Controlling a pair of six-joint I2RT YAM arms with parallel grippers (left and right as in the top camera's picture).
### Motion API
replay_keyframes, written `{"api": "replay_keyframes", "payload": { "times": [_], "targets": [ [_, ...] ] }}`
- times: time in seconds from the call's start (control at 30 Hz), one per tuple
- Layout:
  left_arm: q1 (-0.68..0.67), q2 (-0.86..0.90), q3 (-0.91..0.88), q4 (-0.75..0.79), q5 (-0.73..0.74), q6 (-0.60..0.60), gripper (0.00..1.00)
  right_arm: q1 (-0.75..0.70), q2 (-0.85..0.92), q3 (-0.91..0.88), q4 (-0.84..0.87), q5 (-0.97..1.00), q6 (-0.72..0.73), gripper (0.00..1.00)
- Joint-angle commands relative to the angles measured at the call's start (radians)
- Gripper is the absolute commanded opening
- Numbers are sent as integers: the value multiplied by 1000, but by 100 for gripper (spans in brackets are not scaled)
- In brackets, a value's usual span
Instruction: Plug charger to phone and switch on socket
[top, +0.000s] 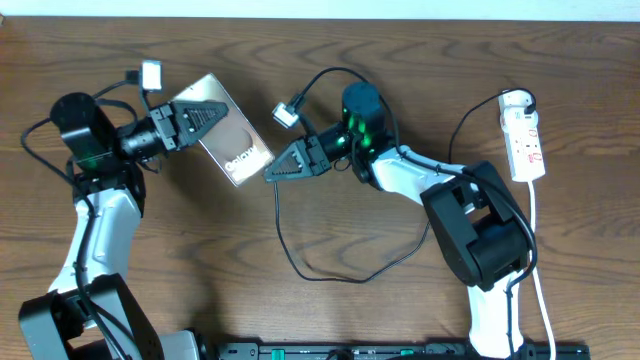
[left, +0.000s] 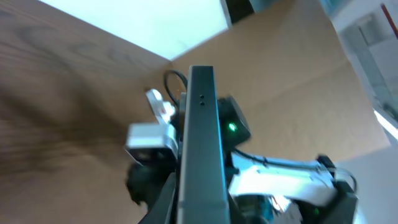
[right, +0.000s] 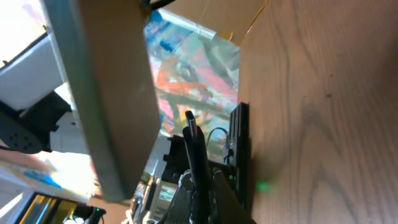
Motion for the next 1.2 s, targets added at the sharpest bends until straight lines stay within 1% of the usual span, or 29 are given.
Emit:
{"api": "replay_keyframes", "payload": {
  "times": [0.0, 0.17, 0.27, 0.47, 0.57, 0.67, 0.77, 0.87, 0.9, 1.03, 1.1, 1.17],
  "targets": [
    [-2, -11, 2, 5, 61, -14, 7, -9, -15, 17, 0, 7, -5, 1],
    [4, -11, 2, 6, 60, -14, 8, -1, -15, 17, 0, 3, -5, 1],
    [35, -11, 2, 6, 60, -14, 7, 1, -15, 16, -1, -14, -5, 1],
    [167, -11, 3, 6, 60, -23, 7, 12, -15, -1, -24, -13, -17, 1],
    [228, -11, 3, 5, 60, -25, 7, 27, -15, -20, -47, 6, -45, 1],
    [264, -11, 2, 5, 60, -26, 7, 41, -15, -39, -105, 50, -91, 1],
    [273, -11, 3, 6, 60, -26, 7, 57, -15, -51, -232, 128, -167, 1],
    [273, -11, 2, 5, 60, -26, 7, 71, -15, -54, -457, 266, -281, 1],
    [273, -11, 2, 5, 60, -26, 7, 75, -15, -53, -568, 348, -332, 2],
    [273, -11, 2, 5, 60, -26, 7, 80, -16, -53, -903, 661, -471, 1],
    [273, -11, 2, 6, 60, -25, 7, 74, -21, -53, -982, 748, -505, 1],
    [273, -11, 2, 6, 60, -21, 7, 64, -38, -53, -1020, 812, -526, 1]
  ]
}}
